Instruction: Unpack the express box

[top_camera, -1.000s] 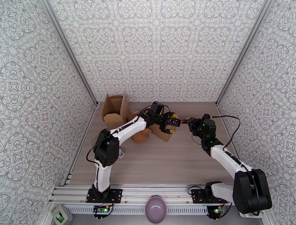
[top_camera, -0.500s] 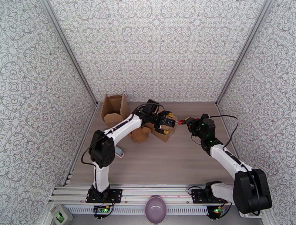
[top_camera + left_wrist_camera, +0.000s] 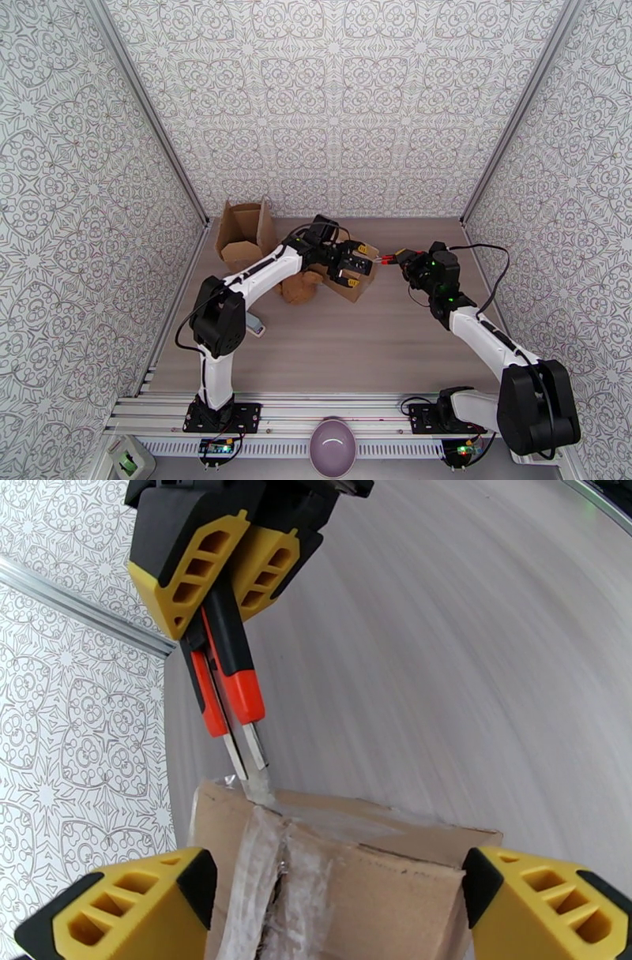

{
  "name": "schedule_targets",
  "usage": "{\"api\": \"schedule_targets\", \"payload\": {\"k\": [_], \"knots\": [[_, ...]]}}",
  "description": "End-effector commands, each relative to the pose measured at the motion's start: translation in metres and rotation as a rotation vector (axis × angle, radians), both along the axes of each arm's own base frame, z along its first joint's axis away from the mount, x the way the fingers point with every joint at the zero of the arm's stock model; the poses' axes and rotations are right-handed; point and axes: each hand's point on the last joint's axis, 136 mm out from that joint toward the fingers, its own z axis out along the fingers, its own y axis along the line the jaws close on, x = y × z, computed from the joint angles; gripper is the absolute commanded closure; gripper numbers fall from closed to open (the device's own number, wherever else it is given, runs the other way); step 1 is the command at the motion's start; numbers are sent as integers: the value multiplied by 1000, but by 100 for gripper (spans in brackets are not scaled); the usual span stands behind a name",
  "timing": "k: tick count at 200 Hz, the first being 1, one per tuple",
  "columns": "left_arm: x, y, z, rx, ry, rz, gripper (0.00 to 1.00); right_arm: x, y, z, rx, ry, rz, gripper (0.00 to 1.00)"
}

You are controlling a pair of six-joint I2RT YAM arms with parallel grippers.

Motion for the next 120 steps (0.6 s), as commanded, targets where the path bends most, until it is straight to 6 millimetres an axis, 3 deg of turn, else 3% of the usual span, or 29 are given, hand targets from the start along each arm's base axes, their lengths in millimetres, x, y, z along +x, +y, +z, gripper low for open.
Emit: {"api": "schedule_targets", "payload": {"k": [1,45,88,120], "knots": [[29,-14,-7,-45,-45,65,13,-3,12,-1,-12,19,24,100],[55,-29,1,-134,-14,206,17,-6,25,-1,4,-5,-16,100],[79,-33,6,-186,-15,296,21,-9,24,-4,-9,-10,-68,100],[77,-29,11,-151,-30,256,15,-9,19,-12,-34,2,-92,100]]}}
